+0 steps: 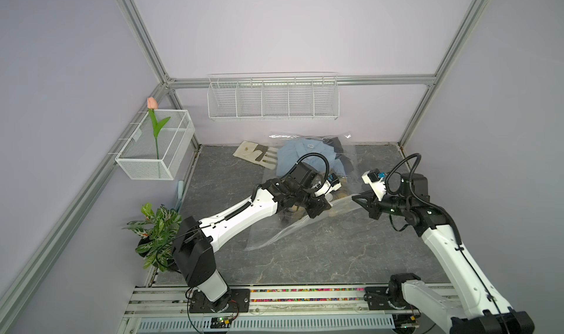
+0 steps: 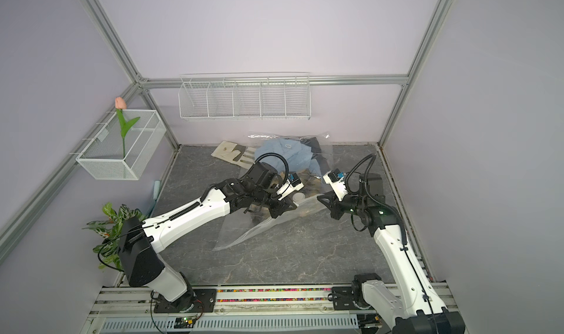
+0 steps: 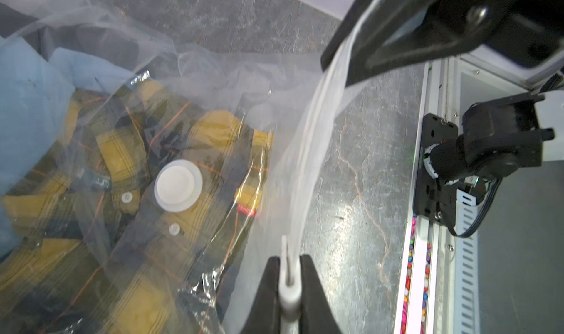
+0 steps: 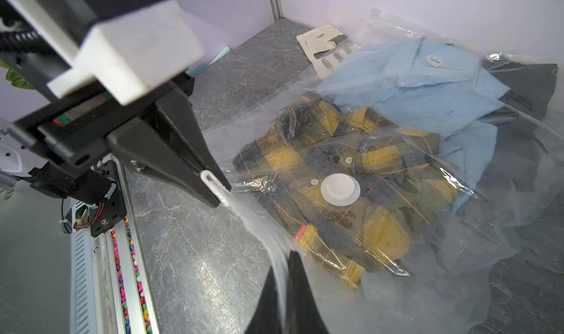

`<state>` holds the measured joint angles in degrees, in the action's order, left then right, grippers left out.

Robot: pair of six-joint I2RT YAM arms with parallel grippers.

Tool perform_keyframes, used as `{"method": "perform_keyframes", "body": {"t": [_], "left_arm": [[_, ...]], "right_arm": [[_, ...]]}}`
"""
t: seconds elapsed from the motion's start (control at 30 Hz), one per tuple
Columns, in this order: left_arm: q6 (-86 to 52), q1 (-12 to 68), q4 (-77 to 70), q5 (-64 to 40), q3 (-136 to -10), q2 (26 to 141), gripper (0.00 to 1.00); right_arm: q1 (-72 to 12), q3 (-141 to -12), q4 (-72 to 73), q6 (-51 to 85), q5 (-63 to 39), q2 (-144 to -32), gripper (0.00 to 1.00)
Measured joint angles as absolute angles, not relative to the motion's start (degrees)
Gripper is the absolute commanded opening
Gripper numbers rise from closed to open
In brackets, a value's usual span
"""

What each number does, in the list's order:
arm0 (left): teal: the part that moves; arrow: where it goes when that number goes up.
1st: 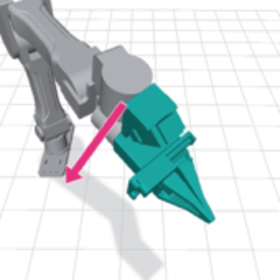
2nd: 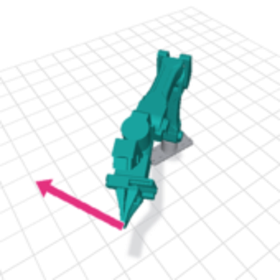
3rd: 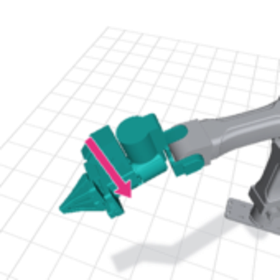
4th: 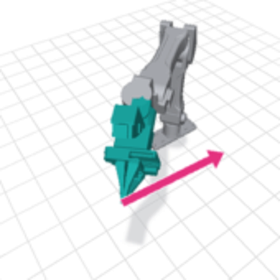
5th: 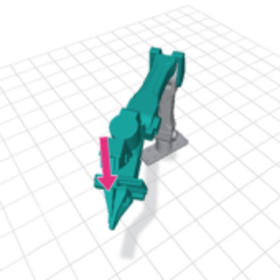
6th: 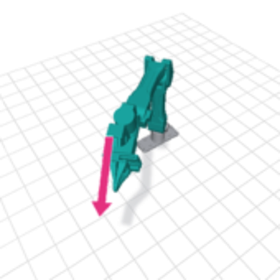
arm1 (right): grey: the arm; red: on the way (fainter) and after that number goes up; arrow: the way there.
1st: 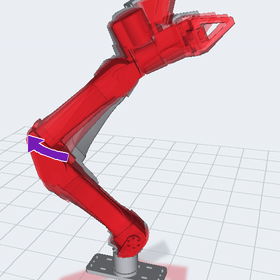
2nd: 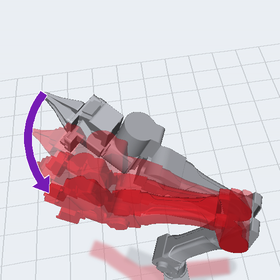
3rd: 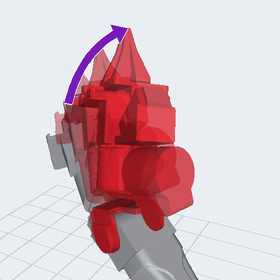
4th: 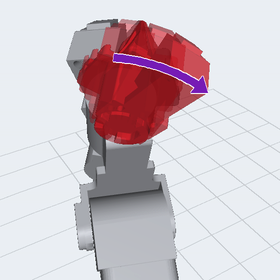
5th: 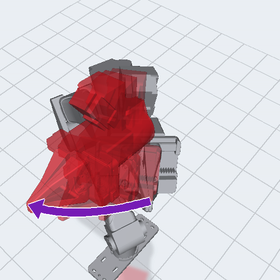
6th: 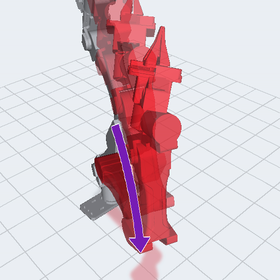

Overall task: Place the folded shirt into the vacuum bag
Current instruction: Close the vacuum bag at the center of the board.

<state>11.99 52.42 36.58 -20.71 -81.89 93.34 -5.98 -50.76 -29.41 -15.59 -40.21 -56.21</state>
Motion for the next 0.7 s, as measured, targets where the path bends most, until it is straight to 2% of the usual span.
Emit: {"method": "perform_keyframes", "body": {"t": [0.3,0.7], "left_arm": [[14.00,52.90,44.31,-17.34,-82.94,94.15,0.00],[13.98,52.90,46.85,-15.64,-82.94,94.15,0.00]], "right_arm": [[-2.44,-50.83,-28.77,-11.14,-39.66,-56.49,0.07],[-0.97,-52.56,-28.03,-5.43,-37.26,-58.83,0.07]]}}
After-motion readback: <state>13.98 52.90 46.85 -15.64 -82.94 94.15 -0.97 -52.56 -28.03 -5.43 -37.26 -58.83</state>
